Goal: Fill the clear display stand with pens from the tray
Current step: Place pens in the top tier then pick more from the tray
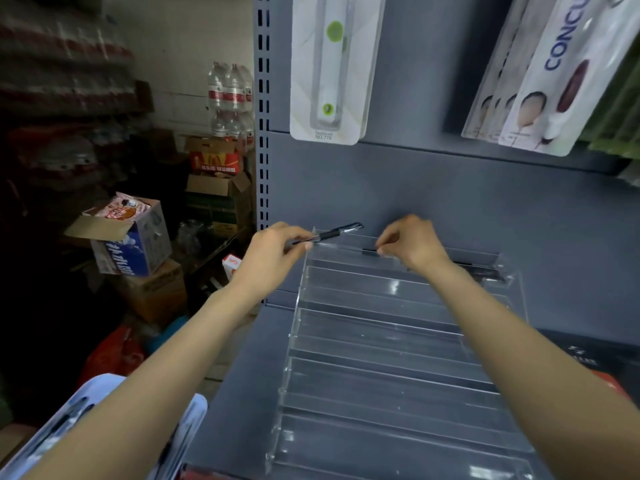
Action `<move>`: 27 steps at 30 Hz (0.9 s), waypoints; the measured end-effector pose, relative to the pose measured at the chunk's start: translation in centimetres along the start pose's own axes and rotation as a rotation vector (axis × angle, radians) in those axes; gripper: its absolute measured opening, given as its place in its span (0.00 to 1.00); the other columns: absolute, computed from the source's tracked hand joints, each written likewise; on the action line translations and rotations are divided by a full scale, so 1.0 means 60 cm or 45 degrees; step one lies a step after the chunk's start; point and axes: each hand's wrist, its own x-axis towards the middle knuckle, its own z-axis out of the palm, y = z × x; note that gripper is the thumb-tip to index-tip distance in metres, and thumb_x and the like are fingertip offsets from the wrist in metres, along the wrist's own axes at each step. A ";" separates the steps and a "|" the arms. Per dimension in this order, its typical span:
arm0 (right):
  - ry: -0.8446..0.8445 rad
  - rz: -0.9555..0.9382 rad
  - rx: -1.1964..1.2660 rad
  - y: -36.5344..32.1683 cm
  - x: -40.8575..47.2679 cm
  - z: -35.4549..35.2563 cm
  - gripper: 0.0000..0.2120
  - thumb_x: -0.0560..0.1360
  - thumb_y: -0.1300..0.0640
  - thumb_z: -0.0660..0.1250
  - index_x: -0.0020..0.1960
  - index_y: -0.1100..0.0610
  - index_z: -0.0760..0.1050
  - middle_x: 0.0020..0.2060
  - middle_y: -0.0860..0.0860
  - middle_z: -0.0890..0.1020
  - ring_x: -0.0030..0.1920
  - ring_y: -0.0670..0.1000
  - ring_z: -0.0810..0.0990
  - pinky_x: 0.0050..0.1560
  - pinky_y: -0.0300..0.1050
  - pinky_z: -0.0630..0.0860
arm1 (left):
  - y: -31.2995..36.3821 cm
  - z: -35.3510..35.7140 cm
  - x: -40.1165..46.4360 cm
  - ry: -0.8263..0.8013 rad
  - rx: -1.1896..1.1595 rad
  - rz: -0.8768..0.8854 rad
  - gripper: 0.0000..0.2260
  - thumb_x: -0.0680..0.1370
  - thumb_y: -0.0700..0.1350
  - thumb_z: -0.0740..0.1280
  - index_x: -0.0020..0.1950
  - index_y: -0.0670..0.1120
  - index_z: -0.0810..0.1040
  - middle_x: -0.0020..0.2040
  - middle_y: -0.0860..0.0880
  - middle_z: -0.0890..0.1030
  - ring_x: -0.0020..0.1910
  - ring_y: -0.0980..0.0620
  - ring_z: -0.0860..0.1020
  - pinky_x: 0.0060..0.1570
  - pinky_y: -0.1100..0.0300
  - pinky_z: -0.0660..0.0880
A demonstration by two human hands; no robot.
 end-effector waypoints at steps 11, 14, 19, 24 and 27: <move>0.004 -0.195 0.872 -0.014 -0.065 -0.025 0.09 0.72 0.66 0.70 0.51 0.59 0.80 0.36 0.45 0.84 0.37 0.42 0.82 0.44 0.32 0.79 | 0.045 0.003 0.018 -0.084 -0.028 0.160 0.12 0.77 0.44 0.66 0.60 0.48 0.79 0.53 0.49 0.79 0.52 0.53 0.76 0.52 0.70 0.66; 0.156 -0.146 0.843 0.001 -0.065 -0.031 0.07 0.72 0.67 0.69 0.49 0.62 0.81 0.33 0.47 0.83 0.32 0.39 0.80 0.40 0.28 0.75 | 0.045 0.010 0.018 -0.024 -0.080 0.049 0.19 0.76 0.45 0.68 0.67 0.48 0.73 0.61 0.48 0.76 0.60 0.51 0.74 0.59 0.67 0.65; 0.276 0.014 0.700 0.046 -0.060 -0.037 0.06 0.72 0.65 0.70 0.48 0.63 0.81 0.38 0.54 0.82 0.36 0.47 0.79 0.45 0.36 0.77 | 0.003 0.014 0.011 -0.161 -0.311 -0.383 0.27 0.74 0.44 0.71 0.71 0.43 0.67 0.67 0.47 0.74 0.66 0.48 0.72 0.67 0.55 0.67; 0.188 0.014 0.395 0.036 -0.046 -0.024 0.06 0.71 0.60 0.72 0.48 0.58 0.83 0.41 0.49 0.82 0.44 0.45 0.78 0.38 0.22 0.68 | -0.001 0.020 -0.002 -0.178 -0.530 -0.415 0.16 0.76 0.42 0.68 0.64 0.44 0.76 0.60 0.47 0.80 0.60 0.51 0.76 0.64 0.51 0.71; 0.125 0.044 0.303 0.027 -0.034 -0.020 0.07 0.70 0.60 0.73 0.48 0.58 0.83 0.42 0.51 0.83 0.45 0.45 0.78 0.37 0.26 0.69 | -0.003 0.020 0.000 -0.187 -0.593 -0.448 0.16 0.76 0.42 0.68 0.64 0.45 0.76 0.60 0.48 0.79 0.61 0.52 0.76 0.63 0.52 0.72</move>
